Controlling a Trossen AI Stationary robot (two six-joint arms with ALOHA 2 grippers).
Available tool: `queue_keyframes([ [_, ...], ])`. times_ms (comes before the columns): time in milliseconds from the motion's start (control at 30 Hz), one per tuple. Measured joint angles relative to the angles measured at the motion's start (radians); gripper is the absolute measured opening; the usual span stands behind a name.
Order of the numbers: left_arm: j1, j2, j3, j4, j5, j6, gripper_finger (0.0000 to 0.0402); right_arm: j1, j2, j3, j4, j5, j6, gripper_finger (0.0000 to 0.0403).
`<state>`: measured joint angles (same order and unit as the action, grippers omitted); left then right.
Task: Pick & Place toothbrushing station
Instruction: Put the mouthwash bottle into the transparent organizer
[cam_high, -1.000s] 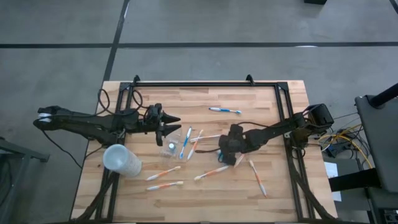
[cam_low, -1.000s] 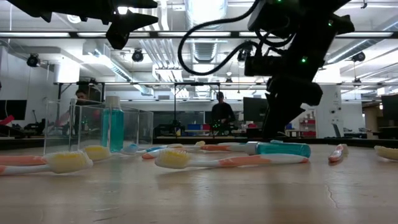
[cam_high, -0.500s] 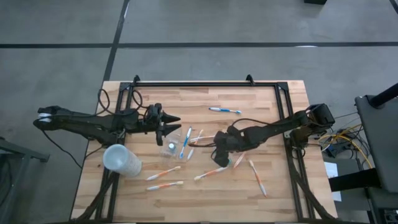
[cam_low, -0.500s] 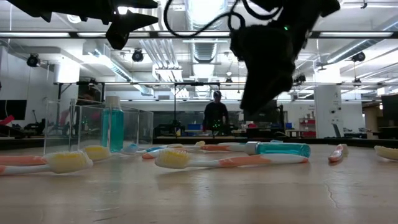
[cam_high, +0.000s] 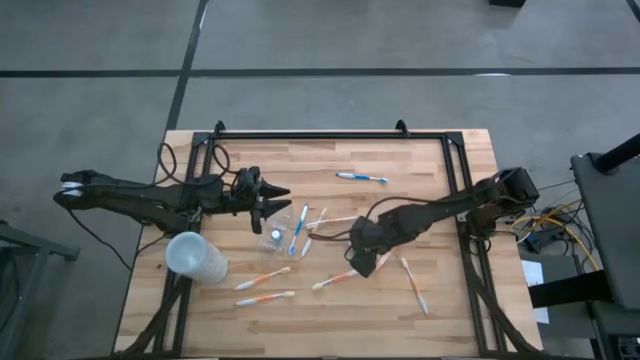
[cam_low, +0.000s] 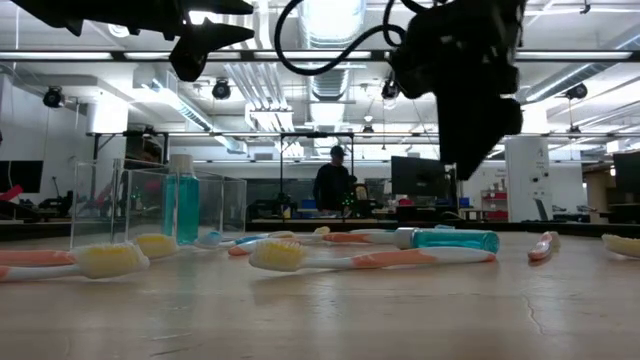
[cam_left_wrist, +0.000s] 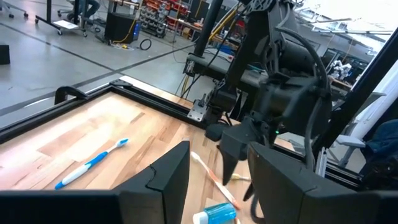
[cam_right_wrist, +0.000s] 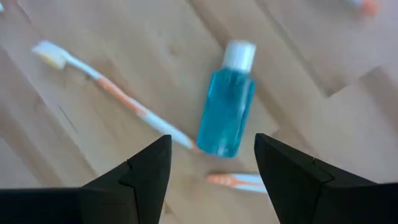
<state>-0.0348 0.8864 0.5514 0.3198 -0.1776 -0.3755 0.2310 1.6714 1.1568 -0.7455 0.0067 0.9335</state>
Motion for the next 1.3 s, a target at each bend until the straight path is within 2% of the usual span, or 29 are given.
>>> queue_keyframes([
  [333,0.0,0.0,0.0,-0.008,0.0,0.001,0.0168,0.042,0.001,-0.109,0.151,0.019,0.137,0.0224],
  [700,0.0,0.0,0.0,-0.008,0.0,0.001,0.0168,0.042,0.001,-0.189,0.231,0.02,0.141,0.0224],
  [900,0.0,0.0,0.0,-0.008,0.0,0.001,0.0168,0.042,0.001,-0.226,0.338,0.02,0.141,0.0224],
  [1300,0.0,0.0,0.0,-0.009,0.0,0.001,0.0168,0.042,0.021,-0.237,0.33,0.022,0.135,0.0224],
])
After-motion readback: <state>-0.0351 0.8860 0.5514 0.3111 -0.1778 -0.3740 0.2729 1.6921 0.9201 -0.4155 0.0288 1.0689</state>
